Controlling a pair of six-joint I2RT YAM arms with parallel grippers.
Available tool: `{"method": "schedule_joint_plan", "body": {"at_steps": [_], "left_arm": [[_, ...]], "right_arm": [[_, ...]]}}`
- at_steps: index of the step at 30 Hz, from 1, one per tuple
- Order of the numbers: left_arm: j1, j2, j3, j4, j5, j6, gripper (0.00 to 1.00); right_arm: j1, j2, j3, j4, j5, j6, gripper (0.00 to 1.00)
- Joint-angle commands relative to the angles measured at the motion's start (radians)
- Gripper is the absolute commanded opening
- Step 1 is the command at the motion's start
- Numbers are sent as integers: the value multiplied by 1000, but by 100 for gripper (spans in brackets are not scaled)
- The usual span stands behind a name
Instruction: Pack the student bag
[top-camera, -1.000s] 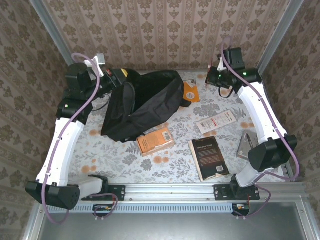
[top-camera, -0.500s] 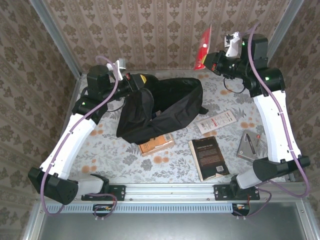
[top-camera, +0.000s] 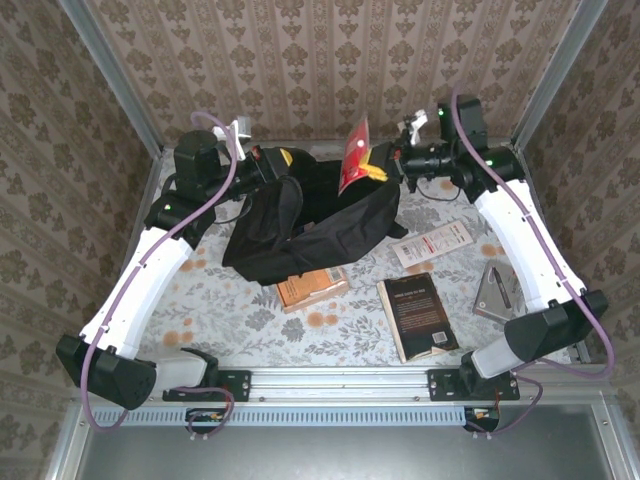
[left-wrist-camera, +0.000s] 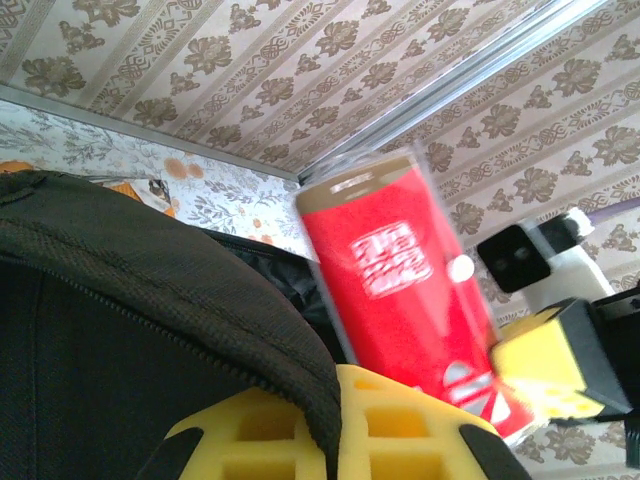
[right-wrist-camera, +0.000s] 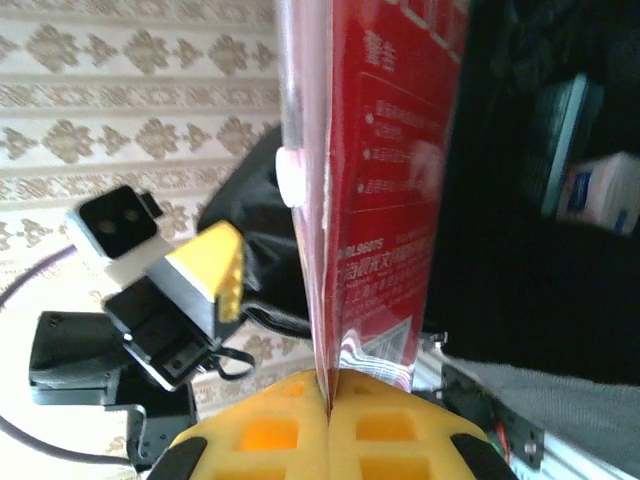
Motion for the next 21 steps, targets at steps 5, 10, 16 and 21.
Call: {"method": "schedule_joint_plan", "body": {"at_steps": [5, 10, 16, 21], "left_arm": [[0, -17, 53, 104, 12, 28, 0], [0, -19, 55, 105, 13, 29, 0], [1, -29, 48, 106, 20, 27, 0], [-3, -31, 48, 116, 41, 31, 0]], "right_arm": [[152, 92, -28, -51, -67, 33, 0], [226, 150, -42, -43, -44, 54, 0], [243, 233, 9, -85, -8, 25, 0], [243, 382, 157, -161, 52, -16, 0]]}}
